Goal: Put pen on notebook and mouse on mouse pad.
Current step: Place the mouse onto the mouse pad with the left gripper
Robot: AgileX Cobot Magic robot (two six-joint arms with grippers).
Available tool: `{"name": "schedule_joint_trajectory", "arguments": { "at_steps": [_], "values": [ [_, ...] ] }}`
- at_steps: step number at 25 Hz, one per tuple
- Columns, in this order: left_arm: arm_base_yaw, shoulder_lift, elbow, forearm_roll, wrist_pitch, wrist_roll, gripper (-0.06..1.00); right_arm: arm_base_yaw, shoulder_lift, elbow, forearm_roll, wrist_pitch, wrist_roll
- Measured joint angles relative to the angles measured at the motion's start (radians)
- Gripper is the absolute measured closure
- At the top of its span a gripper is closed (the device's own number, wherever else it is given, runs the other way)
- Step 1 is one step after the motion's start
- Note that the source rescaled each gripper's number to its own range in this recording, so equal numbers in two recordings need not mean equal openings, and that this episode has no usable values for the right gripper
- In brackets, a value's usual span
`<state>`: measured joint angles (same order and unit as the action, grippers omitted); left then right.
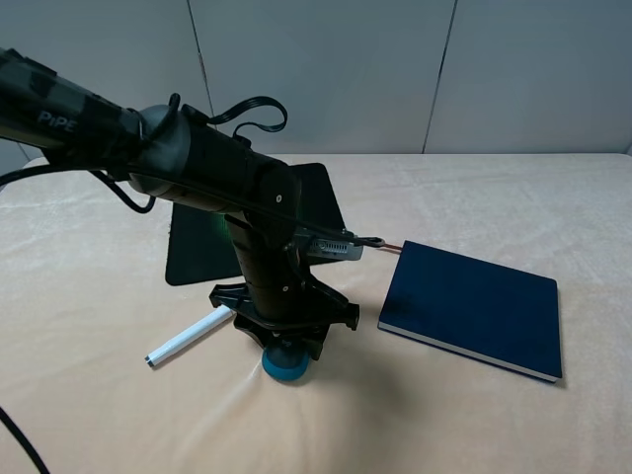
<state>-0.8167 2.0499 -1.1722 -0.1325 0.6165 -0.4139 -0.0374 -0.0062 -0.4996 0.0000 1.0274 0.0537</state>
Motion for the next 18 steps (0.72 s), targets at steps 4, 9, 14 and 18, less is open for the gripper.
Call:
{"name": "schedule_joint_trajectory", "arguments": {
  "at_steps": [4,9,14,18],
  "values": [
    [0.0,-0.023,0.0,0.001,0.011,0.0,0.47,0.0,0.0,0.0,0.0,0.0,0.0],
    [0.0,-0.066,0.0,0.003,0.029,0.0,0.47,0.0,0.0,0.0,0.009,0.0,0.0],
    [0.0,-0.081,-0.031,0.017,0.08,0.0,0.47,0.0,0.0,0.0,0.009,0.0,0.0],
    [0.0,-0.081,-0.063,0.031,0.127,0.0,0.47,0.0,0.0,0.0,0.01,0.0,0.0]
  ]
}}
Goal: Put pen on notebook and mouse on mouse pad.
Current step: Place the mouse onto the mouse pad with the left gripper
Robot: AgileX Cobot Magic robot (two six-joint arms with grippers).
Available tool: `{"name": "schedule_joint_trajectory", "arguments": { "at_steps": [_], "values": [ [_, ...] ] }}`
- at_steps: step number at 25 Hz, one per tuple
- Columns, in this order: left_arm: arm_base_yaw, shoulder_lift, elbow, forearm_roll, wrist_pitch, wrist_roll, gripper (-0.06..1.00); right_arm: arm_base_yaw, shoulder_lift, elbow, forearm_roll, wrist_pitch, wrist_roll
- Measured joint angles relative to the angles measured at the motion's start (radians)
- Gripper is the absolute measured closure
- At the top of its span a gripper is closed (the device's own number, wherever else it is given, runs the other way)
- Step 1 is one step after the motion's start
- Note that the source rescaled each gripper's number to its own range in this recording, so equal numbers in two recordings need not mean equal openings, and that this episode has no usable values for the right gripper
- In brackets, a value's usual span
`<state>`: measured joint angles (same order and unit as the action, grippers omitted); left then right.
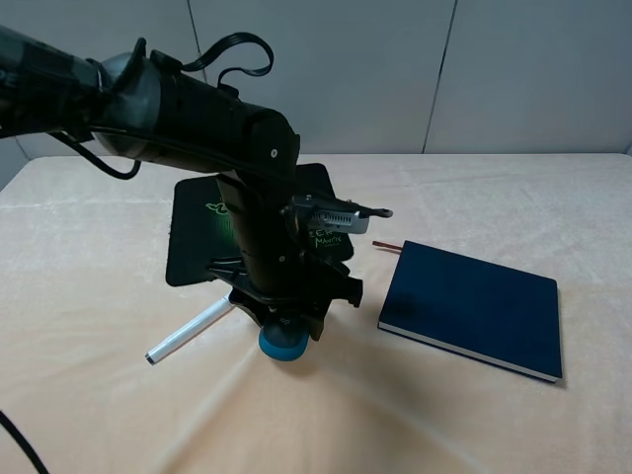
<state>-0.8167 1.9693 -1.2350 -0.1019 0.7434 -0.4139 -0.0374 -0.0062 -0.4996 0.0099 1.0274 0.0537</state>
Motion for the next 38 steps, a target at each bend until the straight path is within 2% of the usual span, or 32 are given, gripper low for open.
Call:
{"name": "schedule_joint_trajectory", "arguments": {
  "at_steps": [20,38],
  "values": [
    [0.0,0.0,-0.009,0.024,0.061,-0.002,0.47,0.0,0.0,0.0,0.002,0.0,0.0],
    [0.0,0.0,-0.009,0.038,0.049,-0.01,0.46,0.0,0.0,0.0,0.002,0.0,0.0]
  ]
}}
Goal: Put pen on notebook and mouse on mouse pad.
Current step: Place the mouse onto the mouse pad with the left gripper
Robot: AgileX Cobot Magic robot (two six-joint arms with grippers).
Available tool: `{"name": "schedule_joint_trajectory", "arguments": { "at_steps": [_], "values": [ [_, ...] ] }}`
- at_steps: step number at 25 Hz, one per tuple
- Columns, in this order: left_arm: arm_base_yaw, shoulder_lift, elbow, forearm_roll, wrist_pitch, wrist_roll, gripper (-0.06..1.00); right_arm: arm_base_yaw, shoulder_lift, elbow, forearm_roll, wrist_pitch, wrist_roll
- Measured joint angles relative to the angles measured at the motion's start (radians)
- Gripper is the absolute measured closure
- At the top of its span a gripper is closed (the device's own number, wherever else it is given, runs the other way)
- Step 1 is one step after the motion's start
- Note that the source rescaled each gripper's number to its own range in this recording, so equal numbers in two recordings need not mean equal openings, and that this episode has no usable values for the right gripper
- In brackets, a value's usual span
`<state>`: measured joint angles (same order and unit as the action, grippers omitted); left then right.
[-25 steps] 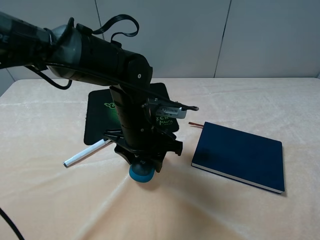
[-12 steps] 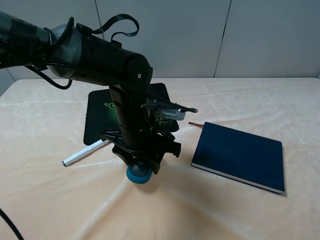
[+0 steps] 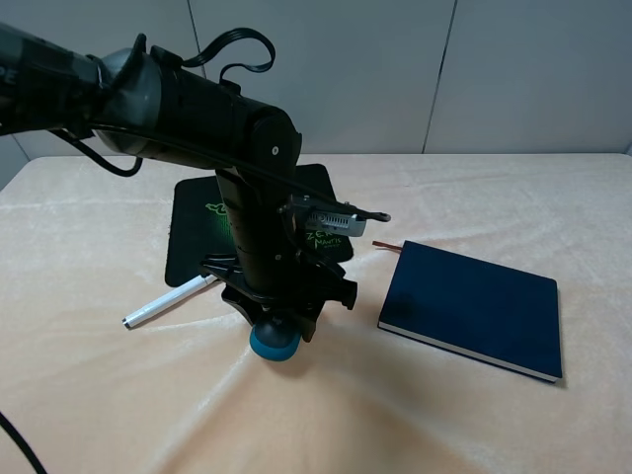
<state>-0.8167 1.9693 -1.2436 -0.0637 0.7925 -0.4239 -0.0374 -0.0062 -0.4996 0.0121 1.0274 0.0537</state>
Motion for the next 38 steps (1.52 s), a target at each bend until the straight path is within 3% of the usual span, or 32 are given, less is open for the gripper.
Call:
{"name": "schedule_joint_trajectory", "arguments": {
  "at_steps": [18,30,38],
  "values": [
    [0.0,-0.003,-0.01,0.012,0.029,-0.003,0.46,0.0,0.0,0.0,0.0,0.0,0.0],
    [0.002,-0.02,-0.195,0.187,0.177,-0.003,0.46,0.0,0.0,0.0,0.0,0.0,0.0],
    [0.088,-0.02,-0.25,0.199,0.178,0.022,0.47,0.0,0.0,0.0,0.001,0.0,0.0]
  ]
}}
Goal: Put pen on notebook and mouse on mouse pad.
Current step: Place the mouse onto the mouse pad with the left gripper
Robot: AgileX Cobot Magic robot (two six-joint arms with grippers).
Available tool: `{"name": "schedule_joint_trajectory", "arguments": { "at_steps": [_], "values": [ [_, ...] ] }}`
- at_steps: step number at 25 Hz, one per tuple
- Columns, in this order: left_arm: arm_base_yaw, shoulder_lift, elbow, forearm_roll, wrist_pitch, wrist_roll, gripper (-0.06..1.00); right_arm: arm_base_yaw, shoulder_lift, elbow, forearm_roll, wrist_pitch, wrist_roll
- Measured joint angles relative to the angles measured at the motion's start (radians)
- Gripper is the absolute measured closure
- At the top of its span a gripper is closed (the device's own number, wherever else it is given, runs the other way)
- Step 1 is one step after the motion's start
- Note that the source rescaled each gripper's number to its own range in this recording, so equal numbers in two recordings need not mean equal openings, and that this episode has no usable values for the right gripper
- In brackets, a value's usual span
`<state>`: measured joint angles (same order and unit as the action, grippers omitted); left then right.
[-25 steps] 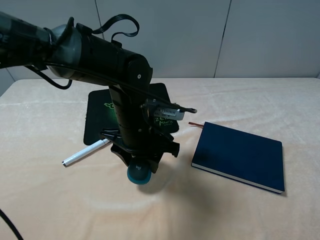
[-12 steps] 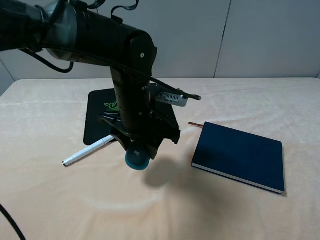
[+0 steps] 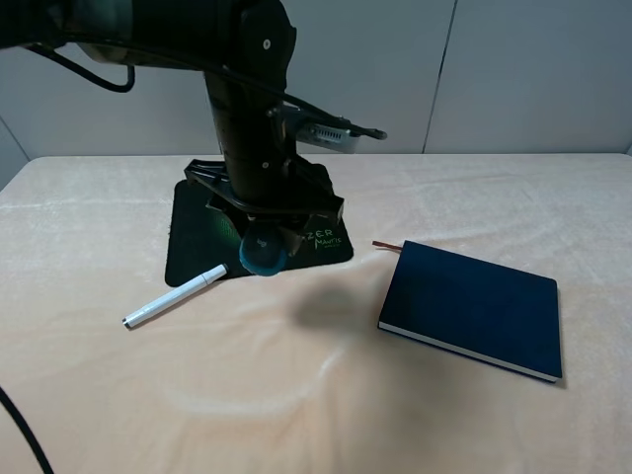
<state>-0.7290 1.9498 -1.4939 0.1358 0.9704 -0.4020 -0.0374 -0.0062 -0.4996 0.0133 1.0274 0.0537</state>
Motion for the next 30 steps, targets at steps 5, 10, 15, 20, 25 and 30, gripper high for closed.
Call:
{"name": "schedule_joint_trajectory", "arguments": {
  "at_steps": [5,10,15,20,25,30],
  "values": [
    [0.095,0.0,0.0,0.001,-0.061,0.037,0.47,0.0,0.0,0.0,0.0,0.0,0.0],
    [0.185,0.0,0.0,-0.004,-0.139,0.069,0.47,0.0,0.0,0.0,0.0,0.0,0.0],
    [0.27,0.0,0.0,-0.044,-0.213,0.106,0.47,0.0,0.0,0.0,0.002,0.0,0.0],
    [0.325,0.0,0.0,-0.055,-0.293,0.122,0.47,0.0,0.0,0.0,0.002,0.0,0.0],
    [0.338,0.009,-0.002,-0.056,-0.329,0.125,0.47,0.0,0.0,0.0,0.002,0.0,0.0],
    [0.338,0.077,-0.005,-0.08,-0.327,0.125,0.47,0.0,0.0,0.0,0.002,0.0,0.0]
  ]
}}
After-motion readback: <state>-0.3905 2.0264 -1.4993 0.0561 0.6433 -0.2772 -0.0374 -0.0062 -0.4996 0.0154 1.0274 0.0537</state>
